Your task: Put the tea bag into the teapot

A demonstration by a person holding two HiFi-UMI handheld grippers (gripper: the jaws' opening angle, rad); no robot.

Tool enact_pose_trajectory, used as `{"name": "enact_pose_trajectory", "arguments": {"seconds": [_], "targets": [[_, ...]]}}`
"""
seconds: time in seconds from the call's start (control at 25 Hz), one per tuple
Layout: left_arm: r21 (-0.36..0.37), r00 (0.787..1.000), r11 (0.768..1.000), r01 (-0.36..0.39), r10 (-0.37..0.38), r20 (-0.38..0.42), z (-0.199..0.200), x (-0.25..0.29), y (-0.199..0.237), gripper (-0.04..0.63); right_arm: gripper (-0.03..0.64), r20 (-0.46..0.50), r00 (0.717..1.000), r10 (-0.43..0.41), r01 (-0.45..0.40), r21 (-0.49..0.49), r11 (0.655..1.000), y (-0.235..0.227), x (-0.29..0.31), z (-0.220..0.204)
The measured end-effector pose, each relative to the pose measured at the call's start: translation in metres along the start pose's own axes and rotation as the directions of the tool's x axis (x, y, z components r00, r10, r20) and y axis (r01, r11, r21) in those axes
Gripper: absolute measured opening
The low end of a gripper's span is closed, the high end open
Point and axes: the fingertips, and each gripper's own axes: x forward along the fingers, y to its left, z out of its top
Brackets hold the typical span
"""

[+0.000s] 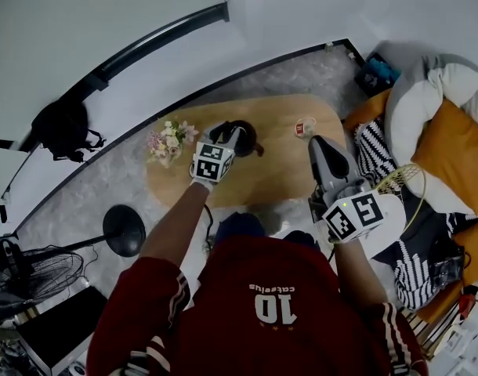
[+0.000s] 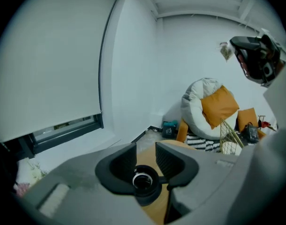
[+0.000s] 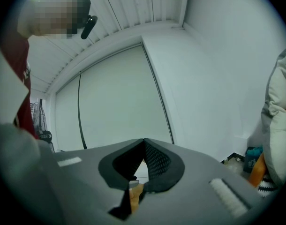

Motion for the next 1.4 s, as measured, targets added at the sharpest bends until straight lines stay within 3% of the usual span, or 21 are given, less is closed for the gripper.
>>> {"name": "enact_pose_trajectory", "arguments": {"seconds": [0.44, 0.84, 1.08, 1.4], "targets": [[-0.010, 0.980, 0.999, 0.040, -0.037, 0.194, 0.074, -0.064, -0.021, 0.121, -0.002, 0.019, 0.998, 0.054, -0.054, -0.027, 0.998, 0.025, 0.006, 0.015], [0.017, 0.950, 0.999, 0.030, -0.034, 0.310, 0.121, -0.120, -0.029, 0.121, -0.002, 0.034, 0.995, 0.092, -0.090, -0.037, 0.995, 0.045, 0.007, 0.026], [0.022, 0.936, 0.999, 0.050, -0.055, 0.349, 0.138, -0.154, -0.043, 0.121, -0.002, 0.047, 0.992, 0.118, -0.117, -0.022, 0.993, 0.058, 0.010, 0.031], [-0.019, 0.933, 1.000, 0.018, -0.010, 0.359, 0.139, -0.183, -0.038, 0.120, -0.002, 0.062, 0.987, 0.146, -0.146, -0.012, 0.989, 0.069, 0.021, 0.038]]}}
